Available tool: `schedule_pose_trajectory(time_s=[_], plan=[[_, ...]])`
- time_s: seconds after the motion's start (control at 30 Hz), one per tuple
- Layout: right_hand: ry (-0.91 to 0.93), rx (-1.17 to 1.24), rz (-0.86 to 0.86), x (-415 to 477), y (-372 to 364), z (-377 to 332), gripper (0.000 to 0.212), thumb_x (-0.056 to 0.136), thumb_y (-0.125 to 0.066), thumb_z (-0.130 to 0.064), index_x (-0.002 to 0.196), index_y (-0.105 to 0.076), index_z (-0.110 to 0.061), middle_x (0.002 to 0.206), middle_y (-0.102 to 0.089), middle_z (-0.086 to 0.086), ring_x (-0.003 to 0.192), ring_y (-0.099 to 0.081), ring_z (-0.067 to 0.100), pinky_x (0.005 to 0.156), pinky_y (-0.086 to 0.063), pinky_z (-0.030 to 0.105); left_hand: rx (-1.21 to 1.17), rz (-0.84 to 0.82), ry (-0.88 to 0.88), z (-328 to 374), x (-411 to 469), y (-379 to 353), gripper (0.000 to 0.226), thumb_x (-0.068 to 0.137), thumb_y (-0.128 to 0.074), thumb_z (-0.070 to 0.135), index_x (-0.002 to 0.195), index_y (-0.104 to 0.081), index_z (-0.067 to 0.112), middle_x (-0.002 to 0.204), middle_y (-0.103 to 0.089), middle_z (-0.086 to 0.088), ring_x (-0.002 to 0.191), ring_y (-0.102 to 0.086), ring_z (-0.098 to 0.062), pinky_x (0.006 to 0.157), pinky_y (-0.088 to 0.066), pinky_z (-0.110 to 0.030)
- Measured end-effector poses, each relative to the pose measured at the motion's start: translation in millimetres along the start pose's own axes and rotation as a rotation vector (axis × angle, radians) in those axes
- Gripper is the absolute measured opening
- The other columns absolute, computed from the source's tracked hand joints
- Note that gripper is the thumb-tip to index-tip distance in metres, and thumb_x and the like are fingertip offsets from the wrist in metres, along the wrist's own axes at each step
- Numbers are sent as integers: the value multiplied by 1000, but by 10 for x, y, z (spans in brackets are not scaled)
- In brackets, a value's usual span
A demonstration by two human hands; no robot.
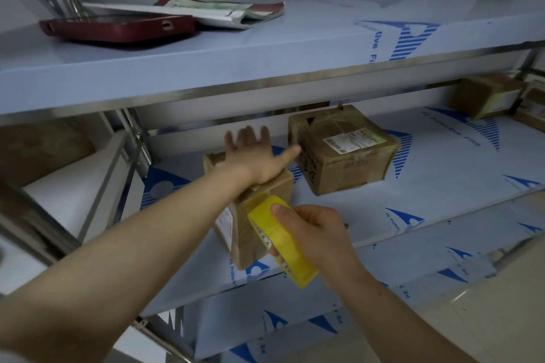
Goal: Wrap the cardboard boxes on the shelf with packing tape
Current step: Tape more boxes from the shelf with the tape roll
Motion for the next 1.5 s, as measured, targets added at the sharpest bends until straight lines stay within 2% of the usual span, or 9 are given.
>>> schedule_pose_trajectory(time_s=[0.27,0.37,0.57,0.67,0.73,0.87,1.03,1.13,1.5], plan=[[-12,-33,11,-29,11,-13,44,86,-67,-33,45,-62,-20,56,-66,14,46,-61,19,57,-54,34,43,-183,85,-106,-179,177,123,60,-27,97,153,4,22,159,8,-14,146,10,-35,111,9,-59],[-29,-15,23,-22,14,-37,36,87,-67,-30,54,-64,-16,50,-65,4,42,-61,10,48,-50,20,-78,-276,155,-191,-267,194,123,58,-33,96,152,3,26,158,-7,-14,144,-7,-38,113,-10,-58],[-131,33,58,107,137,-239,41,78,-72,-43,96,-69,-7,90,-72,12,78,-71,24,71,-59,36,-614,-461,-60,-438,-478,485,27,84,-60,41,106,-60,25,107,-64,-3,98,-61,-21,80,-50,-21],[-146,72,25,173,124,-369,29,81,-70,-31,99,-66,-8,92,-71,14,79,-69,28,70,-56,37,-547,-628,-195,-622,-615,426,85,70,-76,28,142,-32,36,142,-42,2,122,-46,-16,91,-42,-13],[-130,50,27,220,92,-411,21,82,-67,-22,95,-66,-6,92,-69,16,80,-67,30,73,-55,39,-482,-499,-172,-661,-591,306,105,71,-82,30,150,-13,38,154,-23,5,139,-27,-17,104,-26,-21],[-118,-35,9,268,57,-413,16,82,-67,-21,88,-64,-6,97,-69,19,90,-67,36,83,-53,47,-552,-331,-170,-751,-540,164,101,61,-86,46,143,-26,50,153,-27,5,142,-22,-19,115,-20,-30],[-10,-10,-163,261,109,-592,31,78,-68,-21,101,-66,0,95,-71,22,82,-68,33,80,-57,44,-754,-268,-161,-835,-572,253,91,56,-85,39,136,-43,45,133,-50,12,120,-49,-10,97,-41,-22],[173,50,-341,233,133,-866,28,66,-70,-16,91,-70,-3,86,-73,15,75,-70,25,67,-58,34,-1061,-353,-134,-881,-661,315,50,77,-73,10,119,-56,31,104,-69,13,87,-65,2,70,-50,-14],[292,-55,-168,624,-682,-823,18,86,-68,-30,99,-63,-19,91,-68,-3,84,-66,12,74,-54,26,-1733,-75,233,-1236,-641,-406,35,72,-64,27,106,-62,17,106,-62,-6,97,-59,-19,81,-51,-37]])
Point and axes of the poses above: each hand's wrist, its own x-axis towards the middle knuckle, its own y-axis out of the back of the hand, z = x × y, the point moved 2 cm from there along x, towards the middle knuckle
